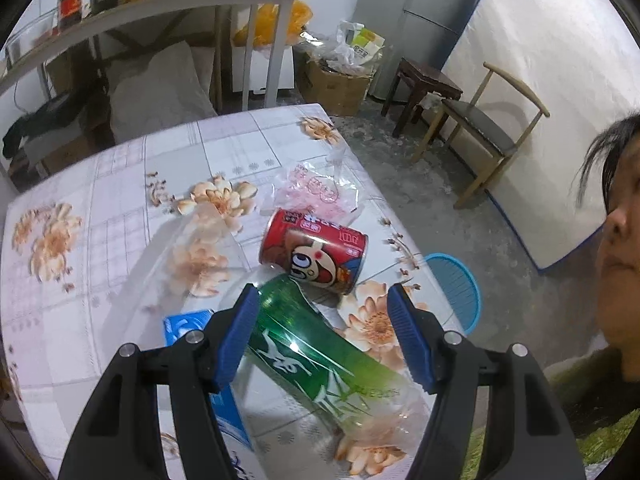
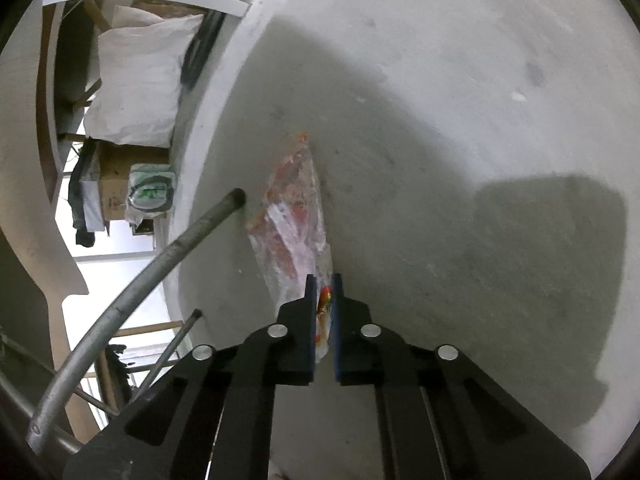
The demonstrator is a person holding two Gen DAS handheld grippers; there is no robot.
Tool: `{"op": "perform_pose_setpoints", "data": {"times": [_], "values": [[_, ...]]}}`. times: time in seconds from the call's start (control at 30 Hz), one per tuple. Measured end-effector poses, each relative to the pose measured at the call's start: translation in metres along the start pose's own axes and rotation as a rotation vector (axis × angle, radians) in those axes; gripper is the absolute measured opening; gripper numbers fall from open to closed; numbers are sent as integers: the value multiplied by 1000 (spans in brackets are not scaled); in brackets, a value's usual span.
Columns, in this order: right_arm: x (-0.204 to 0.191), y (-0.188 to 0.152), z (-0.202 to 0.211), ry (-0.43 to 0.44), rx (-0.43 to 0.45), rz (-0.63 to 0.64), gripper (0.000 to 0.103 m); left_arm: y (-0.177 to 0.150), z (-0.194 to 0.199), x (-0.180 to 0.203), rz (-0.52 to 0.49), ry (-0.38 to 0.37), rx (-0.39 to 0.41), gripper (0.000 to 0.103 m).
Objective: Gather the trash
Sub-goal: 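Grasp the clear plastic bag on the table with the left tool while the right tool holds the wrapper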
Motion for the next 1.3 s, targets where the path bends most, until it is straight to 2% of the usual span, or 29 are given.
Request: {"op": "perform_pose_setpoints", "data": {"times": [0.1, 0.2, 0.33, 0.47, 0.57, 0.67, 0.73, 0.77, 0.87, 0.9, 0.97, 1.1, 1.23, 1.27, 1.3], "values": [[-6, 2, -2, -8, 6, 12, 4, 16, -9, -2, -21, -8, -23, 64], [-5, 0, -1, -22, 7, 13, 3, 43, -29, 2, -56, -16, -82, 64], [-4, -3, 5, -44, 16, 11, 3, 84, -67, 6, -120, 13, -167, 73], [-14, -4, 14, -63, 38, 36, 3, 121, -131, 2, -172, 97, -277, 74], [-24, -12, 26, -62, 57, 62, 2, 142, -175, -6, -208, 147, -331, 74], [-29, -31, 44, -55, 66, 71, 2, 153, -211, -15, -231, 150, -407, 74], [-31, -43, 55, -58, 69, 75, 2, 158, -220, -17, -211, 87, -456, 74], [-31, -46, 59, -64, 70, 78, 2, 161, -220, -15, -215, 72, -449, 74], [-33, -66, 78, -90, 73, 89, 2, 157, -231, -7, -295, 131, -491, 73], [-34, -72, 85, -96, 80, 86, 2, 153, -238, -7, -298, 159, -520, 71], [-34, -79, 95, -85, 92, 65, 2, 149, -243, -7, -284, 161, -543, 65], [-39, -99, 120, -118, 114, 62, 2, 149, -242, 0, -286, 159, -523, 54], [-41, -122, 144, -140, 113, 31, 2, 144, -237, 9, -297, 167, -494, 29], [-44, -128, 148, -148, 114, 29, 2, 143, -235, 11, -300, 170, -483, 25], [-45, -134, 154, -153, 114, 28, 2, 140, -235, 13, -303, 175, -469, 24]]}}
Point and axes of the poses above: each gripper's, at about its wrist camera, not at the fingertips, and z roughly against the way its jaws point, x to its right, y to its top, the point moved 1 cm from there along -z, roughly the way its jaws point, and after that the axes turned 11 degrees about z, right-handed, at the moved point
